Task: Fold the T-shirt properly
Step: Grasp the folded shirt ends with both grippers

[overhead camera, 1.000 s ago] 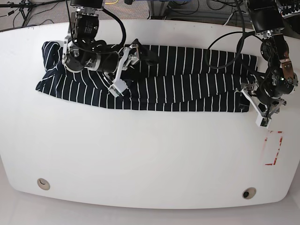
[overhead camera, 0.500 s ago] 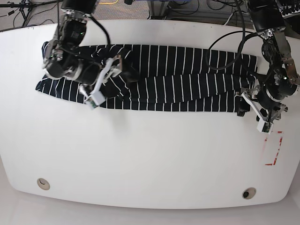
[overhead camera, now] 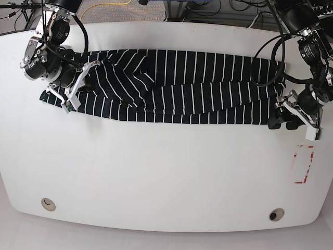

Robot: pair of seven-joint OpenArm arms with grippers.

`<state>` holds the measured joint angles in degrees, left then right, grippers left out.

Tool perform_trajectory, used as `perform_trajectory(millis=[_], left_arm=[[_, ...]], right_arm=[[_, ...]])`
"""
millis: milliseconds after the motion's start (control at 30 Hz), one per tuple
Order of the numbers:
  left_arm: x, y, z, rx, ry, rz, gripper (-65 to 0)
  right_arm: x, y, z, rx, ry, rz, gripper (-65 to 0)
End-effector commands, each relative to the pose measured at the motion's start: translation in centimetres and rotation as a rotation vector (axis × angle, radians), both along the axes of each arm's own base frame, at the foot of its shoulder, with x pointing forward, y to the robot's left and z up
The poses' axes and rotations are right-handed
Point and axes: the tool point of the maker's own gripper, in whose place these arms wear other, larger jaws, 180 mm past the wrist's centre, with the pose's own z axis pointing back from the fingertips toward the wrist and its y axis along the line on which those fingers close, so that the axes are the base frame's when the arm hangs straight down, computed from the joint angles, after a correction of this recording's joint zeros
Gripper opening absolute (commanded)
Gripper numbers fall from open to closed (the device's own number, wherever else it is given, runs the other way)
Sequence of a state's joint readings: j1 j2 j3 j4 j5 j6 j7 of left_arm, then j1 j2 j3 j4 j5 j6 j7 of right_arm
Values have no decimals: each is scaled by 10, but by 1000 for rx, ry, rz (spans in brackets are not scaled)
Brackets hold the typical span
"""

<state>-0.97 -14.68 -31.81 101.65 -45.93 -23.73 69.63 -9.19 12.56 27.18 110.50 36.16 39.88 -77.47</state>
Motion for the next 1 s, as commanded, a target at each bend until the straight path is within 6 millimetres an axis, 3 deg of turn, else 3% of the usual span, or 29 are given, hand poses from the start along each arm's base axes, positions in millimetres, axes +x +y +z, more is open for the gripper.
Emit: perform_trajectory(millis=[0, 267, 467, 567, 700, 967], left_arm=[[3, 5, 9, -59, -34, 11, -256], [0, 4, -14, -193, 23, 22, -253], [-5, 17, -30, -199, 82, 41, -251], [-6, 19, -35, -209, 96, 48, -215], [-13, 25, -40, -194, 117, 55, -160], [-25, 40, -47, -153, 163, 67, -154]], right_arm=[[7, -6, 7, -24, -49, -7, -583], [9, -12, -29, -34, -4, -38, -569], [12, -12, -58, -33, 28, -49, -569], [11, -10, -70, -22, 35, -50, -571], [9, -7, -78, -6, 44, -50, -571], [7, -8, -82, -2, 58, -56, -571]])
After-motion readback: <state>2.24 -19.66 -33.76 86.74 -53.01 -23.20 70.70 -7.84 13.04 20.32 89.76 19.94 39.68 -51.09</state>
